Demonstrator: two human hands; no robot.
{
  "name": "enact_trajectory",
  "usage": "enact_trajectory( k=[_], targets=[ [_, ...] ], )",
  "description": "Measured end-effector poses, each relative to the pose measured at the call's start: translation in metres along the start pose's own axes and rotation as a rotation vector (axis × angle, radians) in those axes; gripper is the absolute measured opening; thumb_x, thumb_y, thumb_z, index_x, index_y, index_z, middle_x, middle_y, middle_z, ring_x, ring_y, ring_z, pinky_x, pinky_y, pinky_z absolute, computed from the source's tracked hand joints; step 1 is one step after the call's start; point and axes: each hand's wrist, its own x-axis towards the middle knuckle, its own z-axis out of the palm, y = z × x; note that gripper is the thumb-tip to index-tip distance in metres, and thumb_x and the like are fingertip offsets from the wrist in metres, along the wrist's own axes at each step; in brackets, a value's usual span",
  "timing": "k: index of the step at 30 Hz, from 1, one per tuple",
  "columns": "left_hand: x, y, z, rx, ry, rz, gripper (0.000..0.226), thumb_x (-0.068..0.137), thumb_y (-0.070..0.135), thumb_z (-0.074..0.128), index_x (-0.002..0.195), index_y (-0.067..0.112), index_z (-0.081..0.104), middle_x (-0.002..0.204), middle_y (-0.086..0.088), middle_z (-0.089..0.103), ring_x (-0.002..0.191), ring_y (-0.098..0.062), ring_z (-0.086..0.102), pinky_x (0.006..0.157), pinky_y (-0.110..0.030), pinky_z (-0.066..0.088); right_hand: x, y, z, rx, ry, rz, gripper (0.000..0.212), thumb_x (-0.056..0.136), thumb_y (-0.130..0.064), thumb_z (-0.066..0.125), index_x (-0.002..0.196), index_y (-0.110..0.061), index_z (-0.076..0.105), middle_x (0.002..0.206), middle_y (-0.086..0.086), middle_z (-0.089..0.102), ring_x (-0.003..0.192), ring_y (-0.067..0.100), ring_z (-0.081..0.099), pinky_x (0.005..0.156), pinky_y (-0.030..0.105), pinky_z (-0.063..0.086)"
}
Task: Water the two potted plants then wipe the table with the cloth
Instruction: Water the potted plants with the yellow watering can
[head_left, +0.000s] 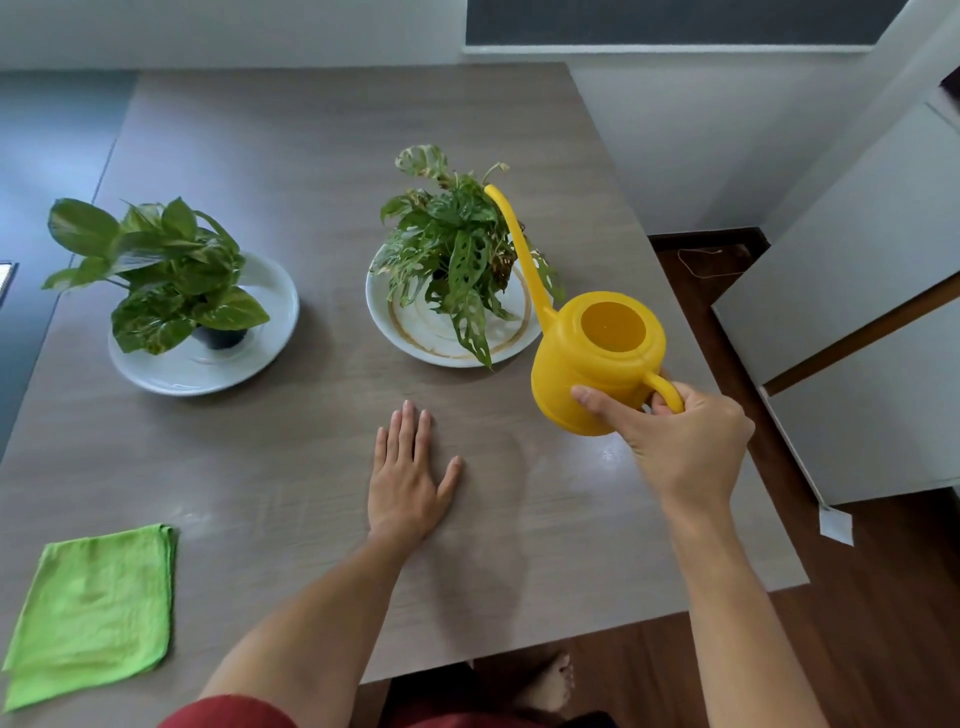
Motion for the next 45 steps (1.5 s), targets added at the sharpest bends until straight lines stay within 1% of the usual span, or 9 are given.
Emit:
enact_trajectory(
  k=[2, 5, 8, 14, 19, 31, 34, 40, 45],
  targets=[
    [0.000, 0.001, -0.001, -0.003, -0.003, 0.001, 0.081, 0.097, 0.064, 0.025, 0.160, 0.015, 0.013, 0.168, -0.007, 0.001, 0.155, -0.020, -0.005, 0.125, -0.041, 0.001, 0.000, -0.002, -0.001, -0.006, -0.007, 0.004, 0.053, 0.055, -0.061, 0.082, 0.049, -0.022, 0.047, 0.047, 0.004, 0.053, 0.045, 0.014, 0.043, 0.044, 0.023, 0.041],
    [0.000, 0.000, -0.001, 0.001, -0.016, -0.005, 0.081, 0.097, 0.065, 0.022, 0.160, 0.016, 0.009, 0.168, -0.006, -0.002, 0.155, -0.019, -0.008, 0.126, -0.041, 0.000, -0.002, -0.003, -0.002, -0.038, -0.007, 0.027, 0.065, 0.053, -0.066, 0.080, 0.050, -0.008, 0.051, 0.051, 0.015, 0.058, 0.049, 0.033, 0.053, 0.047, 0.040, 0.050],
    [0.000, 0.001, -0.002, 0.001, -0.022, -0.010, 0.082, 0.096, 0.066, 0.020, 0.160, 0.017, 0.007, 0.168, -0.005, -0.004, 0.154, -0.018, -0.010, 0.126, -0.041, -0.001, -0.003, -0.006, -0.002, -0.058, -0.012, 0.026, 0.070, 0.052, -0.069, 0.078, 0.053, -0.004, 0.054, 0.053, 0.018, 0.059, 0.054, 0.040, 0.057, 0.049, 0.046, 0.052],
    [-0.001, 0.001, -0.003, -0.015, -0.016, -0.010, 0.082, 0.096, 0.066, 0.020, 0.160, 0.016, 0.008, 0.168, -0.006, -0.002, 0.154, -0.019, -0.008, 0.126, -0.040, -0.002, -0.006, -0.012, -0.002, -0.069, -0.020, 0.034, 0.070, 0.051, -0.072, 0.076, 0.055, -0.005, 0.057, 0.056, 0.017, 0.063, 0.057, 0.039, 0.061, 0.052, 0.048, 0.054],
    [-0.001, 0.001, -0.004, -0.009, -0.025, -0.008, 0.082, 0.096, 0.066, 0.018, 0.160, 0.016, 0.006, 0.168, -0.006, -0.004, 0.154, -0.019, -0.010, 0.126, -0.040, -0.003, -0.007, -0.014, -0.002, -0.091, -0.027, 0.028, 0.079, 0.050, -0.074, 0.075, 0.056, 0.002, 0.055, 0.055, 0.019, 0.061, 0.057, 0.042, 0.060, 0.051, 0.049, 0.053],
    [-0.001, 0.001, -0.005, 0.000, -0.039, -0.011, 0.082, 0.097, 0.066, 0.018, 0.160, 0.015, 0.004, 0.168, -0.006, -0.007, 0.154, -0.019, -0.011, 0.126, -0.040, -0.004, -0.009, -0.018, -0.001, -0.118, -0.032, 0.022, 0.076, 0.051, -0.072, 0.076, 0.058, 0.001, 0.058, 0.059, 0.020, 0.064, 0.059, 0.039, 0.062, 0.052, 0.048, 0.055],
    [-0.001, 0.001, -0.005, 0.011, -0.044, -0.007, 0.082, 0.097, 0.065, 0.017, 0.160, 0.015, 0.003, 0.168, -0.005, -0.009, 0.154, -0.019, -0.013, 0.125, -0.040, -0.005, -0.010, -0.019, 0.000, -0.117, -0.047, 0.029, 0.069, 0.051, -0.071, 0.076, 0.058, -0.005, 0.060, 0.061, 0.016, 0.067, 0.060, 0.035, 0.065, 0.054, 0.048, 0.057],
    [-0.001, 0.001, -0.006, 0.020, -0.055, -0.005, 0.082, 0.098, 0.065, 0.016, 0.160, 0.015, 0.000, 0.167, -0.006, -0.011, 0.153, -0.019, -0.015, 0.126, -0.040, -0.004, -0.012, -0.025, 0.001, -0.121, -0.055, 0.020, 0.063, 0.053, -0.066, 0.079, 0.053, -0.009, 0.053, 0.056, 0.013, 0.063, 0.056, 0.033, 0.062, 0.051, 0.045, 0.055],
    [-0.001, 0.001, -0.008, 0.018, -0.058, -0.003, 0.081, 0.098, 0.065, 0.017, 0.159, 0.015, -0.002, 0.167, -0.006, -0.012, 0.153, -0.019, -0.016, 0.125, -0.040, -0.006, -0.013, -0.025, 0.003, -0.125, -0.062, 0.021, 0.065, 0.053, -0.069, 0.078, 0.056, -0.007, 0.058, 0.058, 0.012, 0.065, 0.058, 0.033, 0.064, 0.053, 0.047, 0.057]
  ],
)
